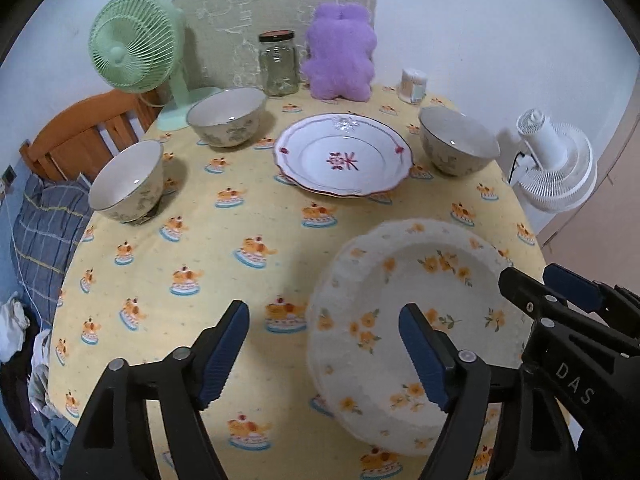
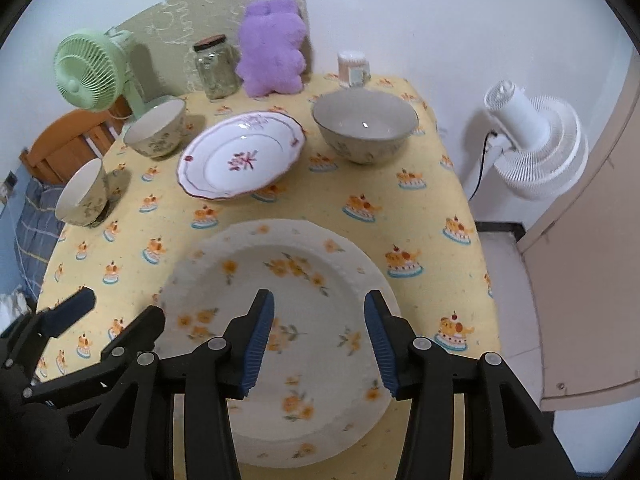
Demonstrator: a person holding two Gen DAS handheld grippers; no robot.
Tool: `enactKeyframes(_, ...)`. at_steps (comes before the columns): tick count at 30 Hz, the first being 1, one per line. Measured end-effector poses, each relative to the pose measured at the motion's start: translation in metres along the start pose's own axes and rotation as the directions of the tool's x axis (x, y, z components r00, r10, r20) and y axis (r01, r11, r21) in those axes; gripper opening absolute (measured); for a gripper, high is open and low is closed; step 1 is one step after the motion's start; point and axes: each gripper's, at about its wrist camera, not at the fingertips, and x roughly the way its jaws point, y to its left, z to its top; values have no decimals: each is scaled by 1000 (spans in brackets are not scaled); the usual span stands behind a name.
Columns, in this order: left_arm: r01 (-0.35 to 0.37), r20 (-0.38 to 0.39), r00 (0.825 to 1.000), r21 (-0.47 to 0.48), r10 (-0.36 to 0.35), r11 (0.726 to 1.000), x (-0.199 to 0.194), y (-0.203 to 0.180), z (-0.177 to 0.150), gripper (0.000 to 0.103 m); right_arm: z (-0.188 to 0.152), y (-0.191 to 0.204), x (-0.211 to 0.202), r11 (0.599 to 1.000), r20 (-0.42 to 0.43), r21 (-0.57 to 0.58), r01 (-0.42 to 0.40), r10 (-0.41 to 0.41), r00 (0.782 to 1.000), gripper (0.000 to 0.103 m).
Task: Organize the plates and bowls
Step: 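Move both grippers toward the red-rimmed plate with the red character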
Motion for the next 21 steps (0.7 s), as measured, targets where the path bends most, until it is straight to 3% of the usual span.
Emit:
enactKeyframes(10,35,64,997,13,-35,999,-19,46,23,88,22,42,-24,998,86,36,47,-50,995,57)
enactKeyframes(17,15,85,996,8,-16,1000,-13,59,47,88,46,57,-17,998,84,-5,68,-68,994,63)
enactKeyframes(21,-17,95,995,4,16,1000,-2,55,63,88,66,50,-4,1000,83,2,22,-22,996,64)
